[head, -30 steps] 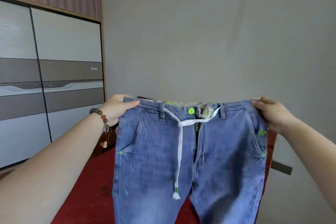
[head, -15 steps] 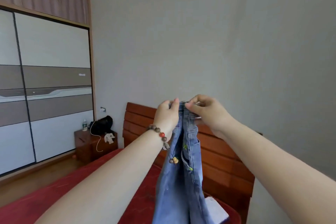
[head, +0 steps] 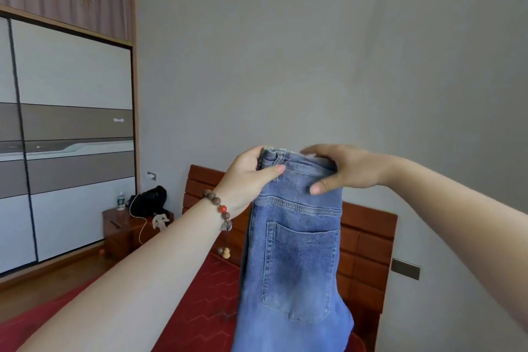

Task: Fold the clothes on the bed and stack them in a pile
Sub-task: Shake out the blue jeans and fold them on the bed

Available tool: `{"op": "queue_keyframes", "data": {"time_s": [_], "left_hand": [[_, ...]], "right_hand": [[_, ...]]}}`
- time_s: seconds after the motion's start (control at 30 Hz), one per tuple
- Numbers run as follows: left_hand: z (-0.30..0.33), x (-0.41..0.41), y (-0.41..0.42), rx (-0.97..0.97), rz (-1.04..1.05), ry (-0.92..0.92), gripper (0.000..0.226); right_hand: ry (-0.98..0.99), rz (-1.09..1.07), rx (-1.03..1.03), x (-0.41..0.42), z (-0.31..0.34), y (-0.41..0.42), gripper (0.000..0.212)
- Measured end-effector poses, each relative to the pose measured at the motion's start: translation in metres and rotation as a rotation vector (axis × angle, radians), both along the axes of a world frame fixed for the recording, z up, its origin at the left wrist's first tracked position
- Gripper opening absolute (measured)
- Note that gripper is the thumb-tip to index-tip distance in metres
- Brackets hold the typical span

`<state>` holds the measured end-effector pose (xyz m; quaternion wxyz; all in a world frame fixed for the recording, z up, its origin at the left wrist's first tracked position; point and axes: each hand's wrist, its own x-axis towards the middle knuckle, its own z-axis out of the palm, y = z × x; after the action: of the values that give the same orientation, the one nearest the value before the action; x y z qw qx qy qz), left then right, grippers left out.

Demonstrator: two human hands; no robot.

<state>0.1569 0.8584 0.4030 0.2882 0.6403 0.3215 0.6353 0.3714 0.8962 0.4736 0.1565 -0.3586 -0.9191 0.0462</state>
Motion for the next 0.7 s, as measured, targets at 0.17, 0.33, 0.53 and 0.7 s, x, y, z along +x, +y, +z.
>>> {"op": "queue_keyframes", "data": {"time_s": [0.17,0.33,0.53,0.7], "left_hand": [[0.011,0.0,-0.002,0.104,0.007,-0.002,0.059],[0.015,-0.005,-0.001,0.155,-0.03,0.064,0.055],[0.005,-0.016,0.0,0.003,0.169,0.062,0.042],[0.019,-0.016,0.003,0.024,0.362,0.141,0.008]], "right_hand": [[0.054,0.025,0.1,-0.002,0.001,0.01,0.026],[0.08,0.057,-0.151,-0.002,0.01,0.007,0.025],[0.283,0.118,0.156,-0.015,0.008,0.009,0.034],[0.556,0.098,0.349,-0.008,-0.004,0.016,0.051]]}}
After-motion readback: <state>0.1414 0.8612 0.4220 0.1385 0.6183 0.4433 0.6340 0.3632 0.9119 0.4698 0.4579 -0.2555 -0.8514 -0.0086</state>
